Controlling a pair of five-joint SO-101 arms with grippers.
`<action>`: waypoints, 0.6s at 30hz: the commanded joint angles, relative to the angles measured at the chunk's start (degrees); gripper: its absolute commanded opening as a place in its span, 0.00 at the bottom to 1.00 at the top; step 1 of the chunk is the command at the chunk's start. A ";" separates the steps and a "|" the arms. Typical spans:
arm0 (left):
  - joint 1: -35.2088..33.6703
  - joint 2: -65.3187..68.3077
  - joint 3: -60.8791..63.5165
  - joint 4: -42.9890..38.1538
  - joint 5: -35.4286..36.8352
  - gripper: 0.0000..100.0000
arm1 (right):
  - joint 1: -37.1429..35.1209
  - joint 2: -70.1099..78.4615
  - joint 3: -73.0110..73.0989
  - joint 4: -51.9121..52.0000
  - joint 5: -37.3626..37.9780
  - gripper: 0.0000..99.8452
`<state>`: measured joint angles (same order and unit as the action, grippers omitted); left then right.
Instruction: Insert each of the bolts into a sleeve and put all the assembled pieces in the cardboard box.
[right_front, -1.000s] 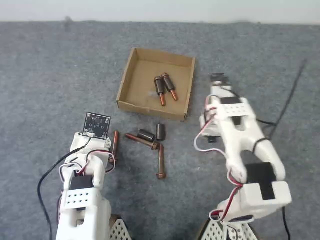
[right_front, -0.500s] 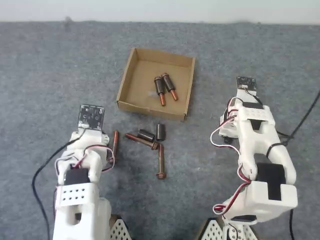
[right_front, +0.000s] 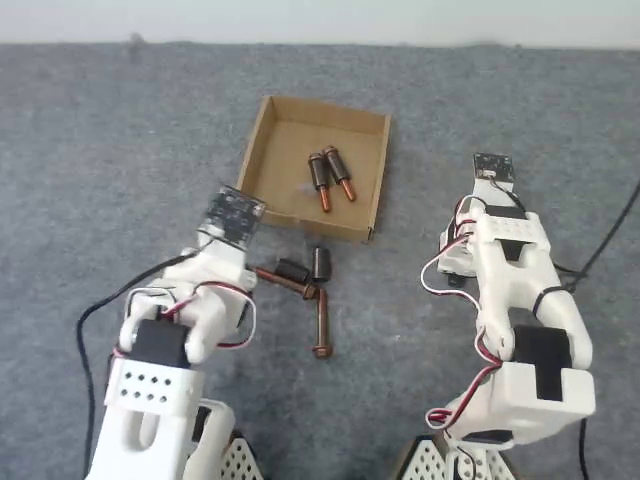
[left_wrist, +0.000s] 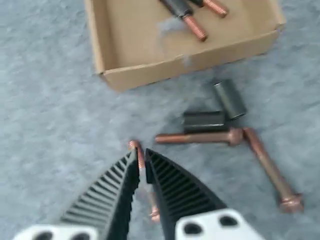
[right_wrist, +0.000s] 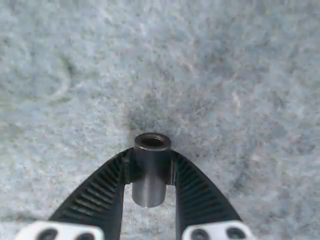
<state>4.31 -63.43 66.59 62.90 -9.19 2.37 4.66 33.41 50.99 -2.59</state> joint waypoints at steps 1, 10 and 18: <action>4.75 -0.70 -1.54 0.18 1.49 0.03 | 1.19 -3.74 -0.18 -0.66 2.20 0.01; 15.38 3.78 0.22 -0.70 5.19 0.03 | 1.36 -3.82 0.44 -1.01 2.55 0.01; 18.02 25.05 -3.12 -9.85 16.00 0.03 | 1.36 -3.82 0.44 -1.01 2.55 0.01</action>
<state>20.57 -44.26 67.21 55.34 4.26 2.64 4.57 33.93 50.90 -1.36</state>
